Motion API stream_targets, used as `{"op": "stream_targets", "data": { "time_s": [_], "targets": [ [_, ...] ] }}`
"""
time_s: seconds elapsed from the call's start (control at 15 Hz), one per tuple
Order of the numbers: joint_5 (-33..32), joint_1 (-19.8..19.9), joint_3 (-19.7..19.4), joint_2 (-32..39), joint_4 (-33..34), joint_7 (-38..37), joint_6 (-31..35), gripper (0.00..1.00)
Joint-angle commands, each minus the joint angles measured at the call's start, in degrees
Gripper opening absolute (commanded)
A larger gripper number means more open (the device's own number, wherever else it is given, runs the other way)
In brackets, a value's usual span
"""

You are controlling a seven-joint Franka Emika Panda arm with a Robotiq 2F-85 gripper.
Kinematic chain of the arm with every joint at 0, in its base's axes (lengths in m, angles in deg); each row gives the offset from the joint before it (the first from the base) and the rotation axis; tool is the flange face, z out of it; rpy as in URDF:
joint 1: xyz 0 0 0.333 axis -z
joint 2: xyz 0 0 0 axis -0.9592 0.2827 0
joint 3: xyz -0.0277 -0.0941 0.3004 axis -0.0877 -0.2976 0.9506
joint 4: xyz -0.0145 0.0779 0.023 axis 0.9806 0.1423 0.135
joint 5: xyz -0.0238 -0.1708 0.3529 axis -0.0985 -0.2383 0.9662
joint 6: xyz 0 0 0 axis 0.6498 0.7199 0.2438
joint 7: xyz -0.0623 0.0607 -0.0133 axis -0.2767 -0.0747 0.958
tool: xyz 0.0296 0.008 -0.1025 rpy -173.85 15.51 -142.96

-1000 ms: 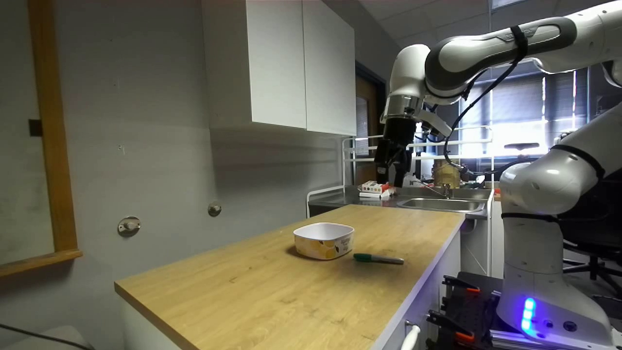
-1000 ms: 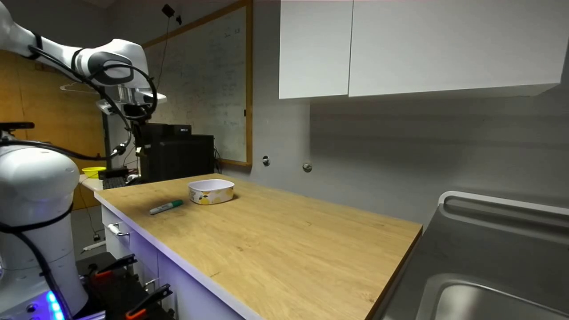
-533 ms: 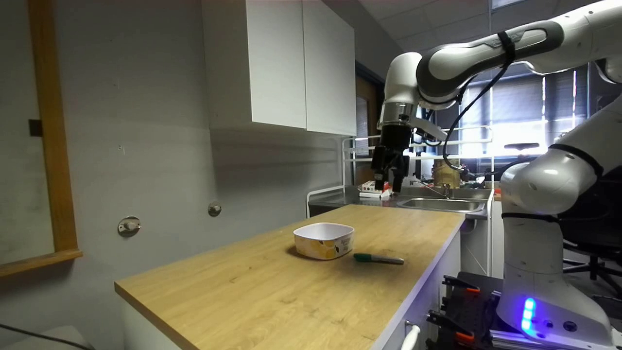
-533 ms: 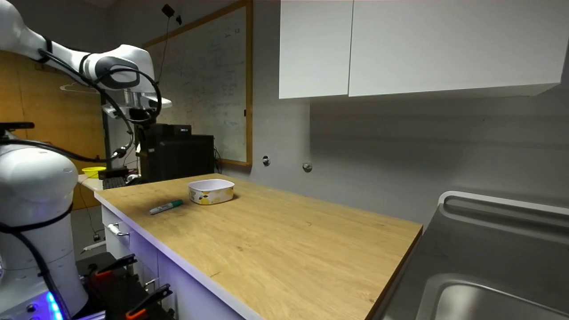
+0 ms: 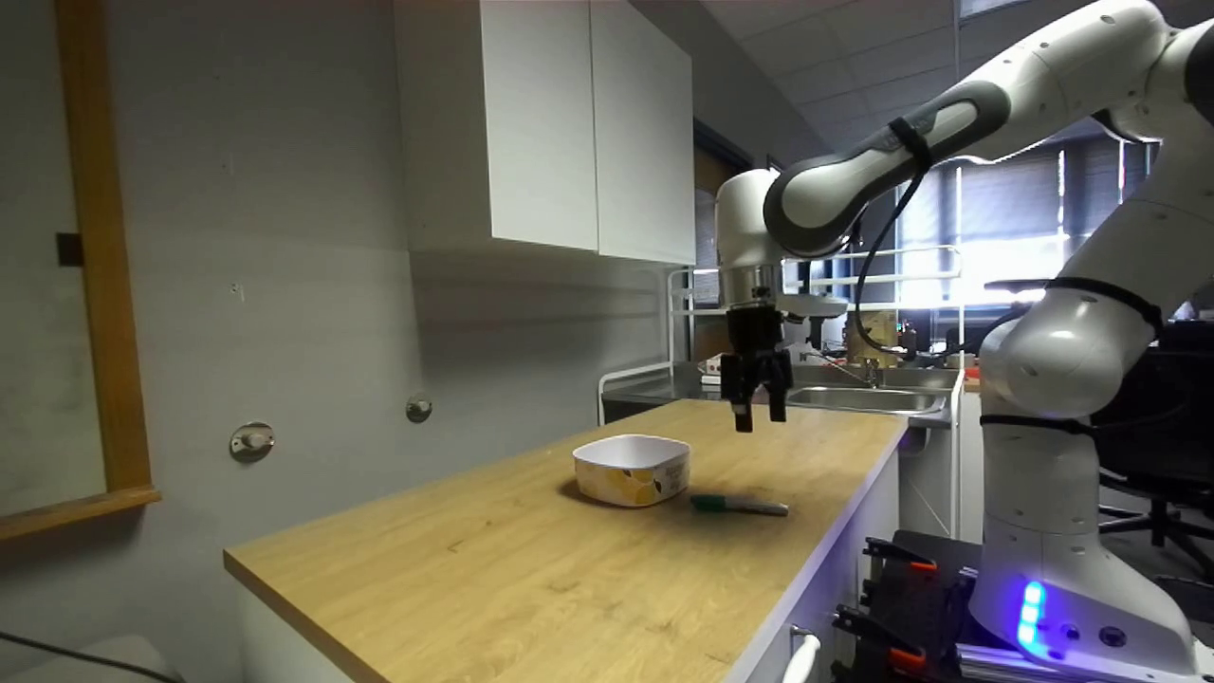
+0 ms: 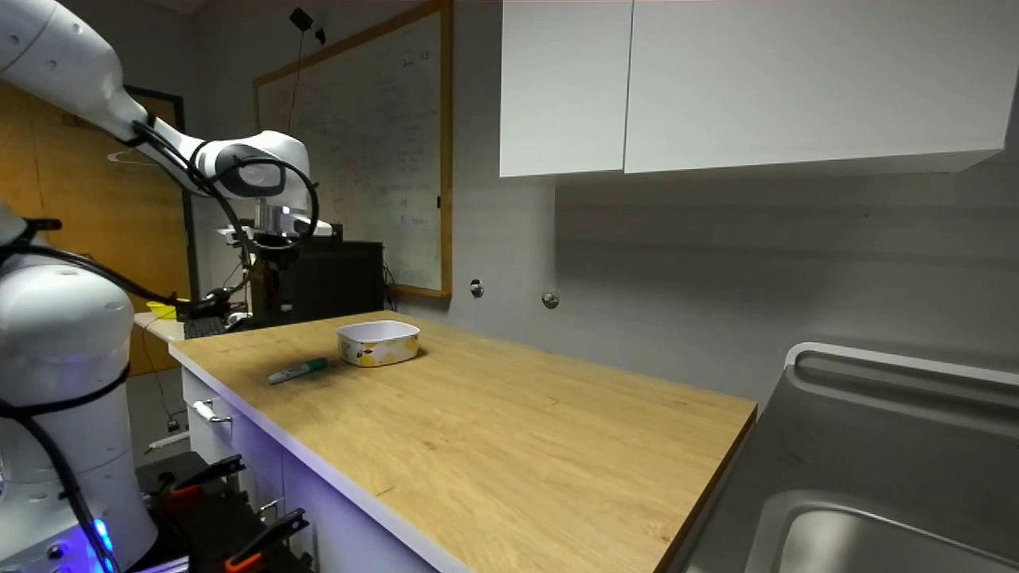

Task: Place the marker inside the bowl

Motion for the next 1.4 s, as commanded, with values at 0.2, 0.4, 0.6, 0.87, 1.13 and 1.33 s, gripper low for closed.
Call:
{"op": "stream_targets", "data": {
  "time_s": [0.2, 0.4, 0.6, 0.87, 1.13, 1.33],
  "targets": [
    [-4.2, -0.6, 0.9, 11.4, 1.8, -0.8, 1.0, 1.0],
    [-4.5, -1.4, 0.8, 15.6, 3.3, -0.5, 1.5, 1.0],
    [-4.9, -1.9, 0.3, 20.1, 5.1, 0.5, 2.8, 1.0],
    [-6.0, -1.8, -0.5, 26.1, 8.6, 1.1, 3.9, 1.0],
    [-6.9, -1.5, -2.2, 30.7, 11.5, 2.4, 4.3, 1.0],
    [-7.3, -1.2, -3.8, 33.1, 13.2, 3.7, 3.9, 1.0]
  ]
}}
